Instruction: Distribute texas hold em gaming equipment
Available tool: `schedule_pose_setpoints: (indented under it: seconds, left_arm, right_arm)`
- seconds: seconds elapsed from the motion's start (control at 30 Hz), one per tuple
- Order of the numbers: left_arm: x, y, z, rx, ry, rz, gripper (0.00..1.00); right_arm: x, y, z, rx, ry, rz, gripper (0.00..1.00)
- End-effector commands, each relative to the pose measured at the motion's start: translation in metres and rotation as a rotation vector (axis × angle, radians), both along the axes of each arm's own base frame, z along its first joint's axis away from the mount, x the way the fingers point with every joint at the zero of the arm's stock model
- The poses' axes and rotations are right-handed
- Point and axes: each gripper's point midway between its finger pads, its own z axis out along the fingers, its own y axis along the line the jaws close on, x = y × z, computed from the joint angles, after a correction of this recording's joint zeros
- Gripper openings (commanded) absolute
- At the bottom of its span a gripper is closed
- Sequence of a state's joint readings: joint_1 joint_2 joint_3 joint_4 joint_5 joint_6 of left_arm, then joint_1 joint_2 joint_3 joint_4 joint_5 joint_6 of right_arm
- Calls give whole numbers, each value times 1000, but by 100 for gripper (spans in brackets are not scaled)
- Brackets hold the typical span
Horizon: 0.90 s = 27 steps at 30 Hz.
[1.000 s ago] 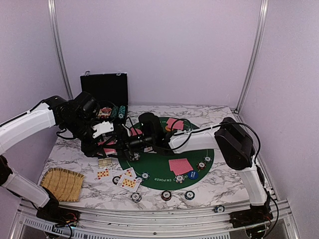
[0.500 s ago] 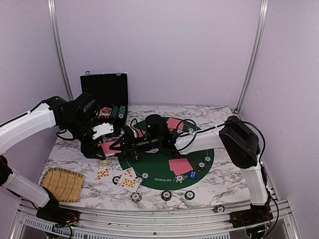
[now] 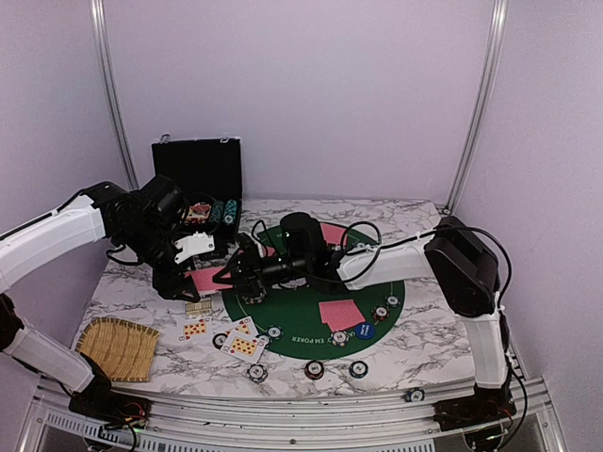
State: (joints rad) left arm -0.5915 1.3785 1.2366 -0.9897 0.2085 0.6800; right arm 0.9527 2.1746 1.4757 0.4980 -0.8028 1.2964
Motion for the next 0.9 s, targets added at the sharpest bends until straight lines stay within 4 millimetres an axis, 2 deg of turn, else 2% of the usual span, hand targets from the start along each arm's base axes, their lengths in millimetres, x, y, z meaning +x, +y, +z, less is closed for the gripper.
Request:
schedule_pose_setpoints:
  seconds: [0.0,0.43,0.63,0.87]
  left_arm:
    - [1,0,7,-18,-25,-2,0]
    - [3,0,5,-8,-26,0,0]
    - [3,3,1,11,-28,-2,0]
    - [3,3,1,8,-25,-2,0]
  right_arm:
    - [2,-12,12,3,-12,-11,24]
    - [2,-19,28,55,26,-15,4]
    - [13,-37,33,71,40,-47,0]
    - [23,-58,31,59,43,-74,0]
